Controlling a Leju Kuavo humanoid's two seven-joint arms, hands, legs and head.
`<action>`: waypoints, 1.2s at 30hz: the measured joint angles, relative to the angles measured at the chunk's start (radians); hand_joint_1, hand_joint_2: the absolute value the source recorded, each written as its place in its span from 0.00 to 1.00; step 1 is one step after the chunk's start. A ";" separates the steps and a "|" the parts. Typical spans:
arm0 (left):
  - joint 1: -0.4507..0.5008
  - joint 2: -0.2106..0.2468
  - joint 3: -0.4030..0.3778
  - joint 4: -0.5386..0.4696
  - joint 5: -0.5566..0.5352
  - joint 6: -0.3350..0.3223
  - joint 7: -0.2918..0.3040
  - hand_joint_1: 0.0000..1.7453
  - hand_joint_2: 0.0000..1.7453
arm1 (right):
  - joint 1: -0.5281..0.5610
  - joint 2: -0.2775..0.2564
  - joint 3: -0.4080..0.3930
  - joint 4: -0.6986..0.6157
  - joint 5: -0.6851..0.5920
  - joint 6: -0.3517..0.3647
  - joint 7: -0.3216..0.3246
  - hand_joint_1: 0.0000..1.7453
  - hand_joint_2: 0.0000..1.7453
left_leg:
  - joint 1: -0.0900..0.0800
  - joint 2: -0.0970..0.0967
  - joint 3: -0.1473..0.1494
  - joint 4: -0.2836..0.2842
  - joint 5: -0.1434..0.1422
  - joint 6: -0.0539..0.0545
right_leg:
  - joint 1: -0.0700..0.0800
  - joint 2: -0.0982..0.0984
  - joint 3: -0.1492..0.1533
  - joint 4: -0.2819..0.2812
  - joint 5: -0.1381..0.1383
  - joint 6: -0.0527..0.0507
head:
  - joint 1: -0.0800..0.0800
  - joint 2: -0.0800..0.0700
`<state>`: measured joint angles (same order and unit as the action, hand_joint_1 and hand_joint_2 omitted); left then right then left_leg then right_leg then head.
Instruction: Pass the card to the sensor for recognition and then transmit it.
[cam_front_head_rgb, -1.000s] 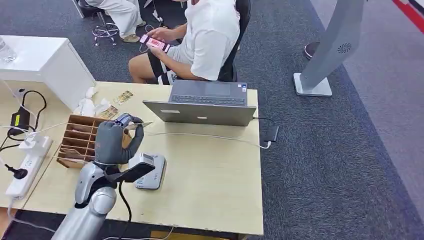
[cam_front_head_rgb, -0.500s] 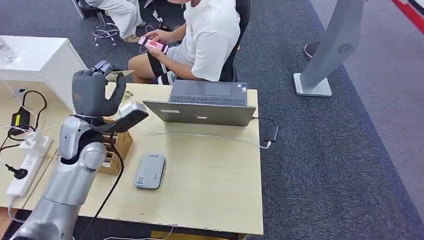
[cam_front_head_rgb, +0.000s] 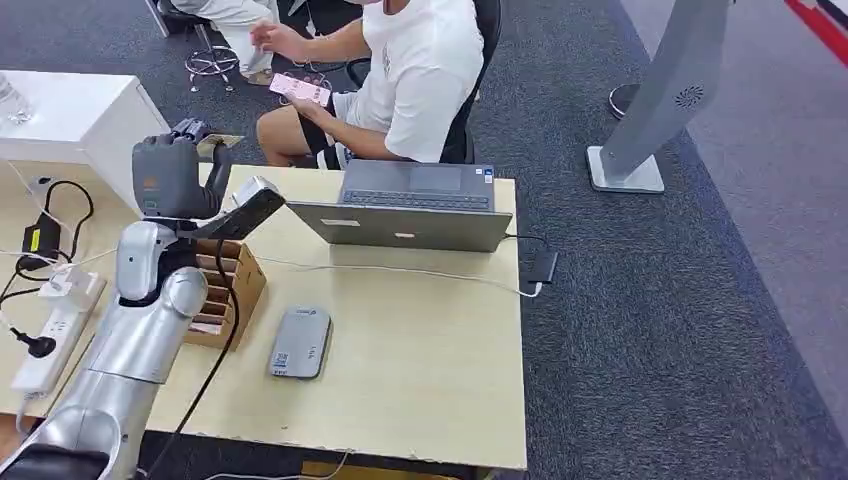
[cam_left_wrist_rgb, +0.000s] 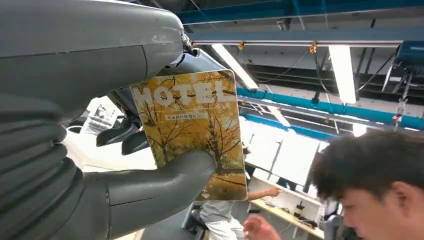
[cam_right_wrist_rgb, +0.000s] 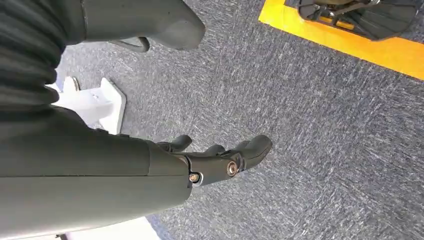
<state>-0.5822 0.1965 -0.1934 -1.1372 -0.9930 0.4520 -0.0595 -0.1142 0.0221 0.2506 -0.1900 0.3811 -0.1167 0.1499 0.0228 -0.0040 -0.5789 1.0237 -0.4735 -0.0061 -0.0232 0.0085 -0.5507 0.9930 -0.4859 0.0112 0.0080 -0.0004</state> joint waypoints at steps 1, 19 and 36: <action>-0.001 0.001 0.002 0.008 0.000 0.004 -0.001 1.00 1.00 | 0.000 0.000 0.000 0.000 0.001 0.000 0.001 0.00 1.00 | 0.000 0.000 0.000 0.000 0.000 0.000 | 0.000 0.000 0.000 0.000 0.000 0.000 | 0.000 0.000; 0.011 0.002 0.017 0.034 0.016 0.044 -0.048 1.00 1.00 | 0.000 0.000 -0.001 -0.001 0.017 0.007 -0.023 0.00 1.00 | 0.000 0.000 0.000 0.000 0.000 0.000 | 0.000 0.000 0.000 0.000 0.000 0.000 | 0.000 0.000; 0.067 -0.018 0.017 0.033 0.036 0.029 -0.067 0.00 1.00 | 0.009 0.000 -0.008 -0.001 0.021 -0.006 -0.026 0.00 1.00 | 0.000 0.000 0.000 0.000 0.000 0.000 | 0.000 0.000 0.000 0.000 0.000 0.000 | 0.000 0.000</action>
<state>-0.5154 0.1785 -0.1766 -1.1040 -0.9568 0.4811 -0.1266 -0.1050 0.0217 0.2422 -0.1911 0.4021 -0.1228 0.1244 0.0227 -0.0040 -0.5792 1.0237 -0.4736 -0.0061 -0.0233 0.0085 -0.5510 0.9928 -0.4860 0.0113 0.0080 0.0000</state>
